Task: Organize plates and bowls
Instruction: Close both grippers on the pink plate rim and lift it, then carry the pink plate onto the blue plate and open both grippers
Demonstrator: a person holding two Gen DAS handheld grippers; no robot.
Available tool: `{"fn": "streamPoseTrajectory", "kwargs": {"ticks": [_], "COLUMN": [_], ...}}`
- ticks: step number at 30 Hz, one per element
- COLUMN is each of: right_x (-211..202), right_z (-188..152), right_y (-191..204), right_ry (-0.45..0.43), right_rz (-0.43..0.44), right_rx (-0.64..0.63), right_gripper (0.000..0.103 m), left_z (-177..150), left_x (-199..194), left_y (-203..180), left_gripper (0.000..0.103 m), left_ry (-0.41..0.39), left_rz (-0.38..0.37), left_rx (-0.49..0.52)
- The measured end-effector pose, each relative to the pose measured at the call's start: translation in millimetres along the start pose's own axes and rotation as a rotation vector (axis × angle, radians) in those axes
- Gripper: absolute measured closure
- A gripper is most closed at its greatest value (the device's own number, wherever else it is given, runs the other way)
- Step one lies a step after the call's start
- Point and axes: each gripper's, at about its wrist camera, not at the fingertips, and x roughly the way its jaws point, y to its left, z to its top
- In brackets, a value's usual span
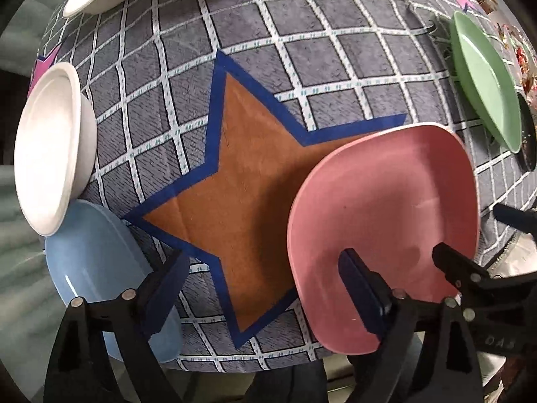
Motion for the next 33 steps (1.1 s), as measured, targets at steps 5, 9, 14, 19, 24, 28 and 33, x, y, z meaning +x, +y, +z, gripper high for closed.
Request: {"fn": "streamPoseTrajectory", "kwargs": {"ticks": [5,9,14,19,24,28,33], "right_x": [1.1,10.7,-12.1,-2.1,-20.5,-27.1,-38.2], "right_z": [12.3,4.5,9.7,-3.5,-22.2,-31.4,-43.7], "right_y": [33.6,48.3,75.5,92.1,75.8,84.8,97.4], "right_ry": [-0.029,-0.044,-0.030,0.002,0.004,-0.009,-0.037], "right_rz": [0.008,0.013,0.041,0.085,0.099,0.118,0.137], "right_rx": [-0.057,-0.067,-0.063,-0.012,-0.008,0.014,0.017], "right_gripper": [0.030,0.043,0.072,0.073,0.073,0.073,0.073], "left_z": [-11.7,-19.5,-30.4,-30.6,-35.2,-42.3,-55.3], "left_x": [21.9,25.7,30.6,46.7,37.1,30.8,25.7], "left_y": [-3.2,-19.0,-60.4,-70.8,-92.5,-106.3,-122.3], "left_gripper": [0.019,0.034,0.052,0.055,0.055,0.055,0.055], "left_ry": [-0.017,-0.017,-0.014,0.007,-0.031,-0.056,-0.089], "left_rz": [-0.019,-0.063,-0.055,-0.069,-0.042,-0.045,-0.049], "left_rx": [0.013,0.020,0.097,0.064,0.097,0.097,0.085]}}
